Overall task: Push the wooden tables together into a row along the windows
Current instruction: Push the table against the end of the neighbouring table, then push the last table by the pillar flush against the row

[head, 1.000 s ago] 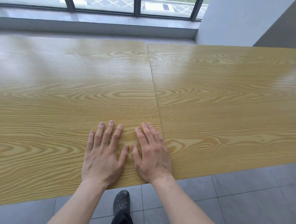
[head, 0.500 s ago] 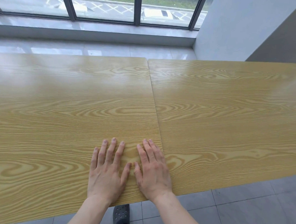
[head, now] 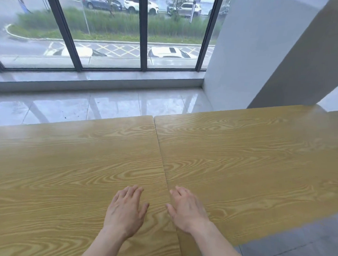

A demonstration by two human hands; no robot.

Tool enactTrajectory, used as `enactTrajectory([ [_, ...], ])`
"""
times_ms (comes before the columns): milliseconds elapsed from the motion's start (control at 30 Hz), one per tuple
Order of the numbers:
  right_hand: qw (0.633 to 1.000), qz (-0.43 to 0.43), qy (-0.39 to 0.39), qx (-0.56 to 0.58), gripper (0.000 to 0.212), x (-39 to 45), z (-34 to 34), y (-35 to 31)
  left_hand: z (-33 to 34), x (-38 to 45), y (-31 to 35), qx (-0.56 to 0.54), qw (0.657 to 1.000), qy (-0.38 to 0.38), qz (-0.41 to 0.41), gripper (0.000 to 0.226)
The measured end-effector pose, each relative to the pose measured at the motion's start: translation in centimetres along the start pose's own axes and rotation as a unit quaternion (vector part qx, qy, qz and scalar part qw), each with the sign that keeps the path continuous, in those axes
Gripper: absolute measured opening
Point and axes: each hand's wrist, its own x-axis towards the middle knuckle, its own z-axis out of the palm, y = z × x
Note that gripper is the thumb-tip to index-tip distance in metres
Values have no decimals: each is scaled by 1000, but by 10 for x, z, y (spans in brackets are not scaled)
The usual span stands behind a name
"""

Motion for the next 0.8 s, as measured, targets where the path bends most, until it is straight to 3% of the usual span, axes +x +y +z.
enactTrajectory([
  [167, 999, 37, -8, 4, 63, -31, -63, 42, -55, 0, 57, 27, 999, 6, 36, 59],
  [367, 998, 45, 38, 7, 62, -89, -136, 124, -90, -9, 180, 52, 996, 17, 77, 57],
  [800, 973, 200, 98, 54, 65, -266, -228, 420, -62, -15, 511, 121, 969, 9, 213, 61],
])
